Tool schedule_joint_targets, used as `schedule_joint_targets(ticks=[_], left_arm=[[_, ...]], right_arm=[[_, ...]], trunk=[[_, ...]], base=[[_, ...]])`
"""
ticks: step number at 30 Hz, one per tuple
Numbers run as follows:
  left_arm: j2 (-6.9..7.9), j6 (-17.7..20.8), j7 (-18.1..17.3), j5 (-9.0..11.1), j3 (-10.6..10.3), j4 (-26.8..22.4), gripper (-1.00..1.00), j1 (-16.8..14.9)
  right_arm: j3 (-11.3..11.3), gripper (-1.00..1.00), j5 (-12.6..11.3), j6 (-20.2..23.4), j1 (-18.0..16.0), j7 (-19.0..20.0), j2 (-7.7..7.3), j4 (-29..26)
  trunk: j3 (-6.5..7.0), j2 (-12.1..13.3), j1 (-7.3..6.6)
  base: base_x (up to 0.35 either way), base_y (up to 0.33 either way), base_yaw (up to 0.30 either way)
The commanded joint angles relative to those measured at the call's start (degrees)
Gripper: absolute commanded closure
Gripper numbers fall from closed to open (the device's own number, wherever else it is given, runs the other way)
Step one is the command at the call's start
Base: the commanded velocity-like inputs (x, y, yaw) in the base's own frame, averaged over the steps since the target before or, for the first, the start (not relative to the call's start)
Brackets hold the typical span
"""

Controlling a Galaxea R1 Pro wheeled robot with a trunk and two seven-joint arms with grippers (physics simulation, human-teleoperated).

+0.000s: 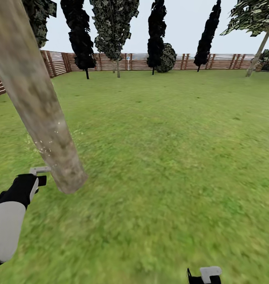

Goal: In the garden, pick up the pesticide atomizer on the floor and spray pesticide onto both trees until each tree trunk is fully covered.

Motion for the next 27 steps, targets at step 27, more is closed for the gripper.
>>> schedule_joint_targets(ticks=[27], left_arm=[[-0.91,-3.4,3.3,0.2,1.2,-0.5,1.0,4.6]], right_arm=[[-0.3,-1.0,0.6,-0.1,0.0,-0.3,0.02,0.1]], trunk=[[-0.05,0.0,0.0]], base=[[0.127,-0.164,0.077]])
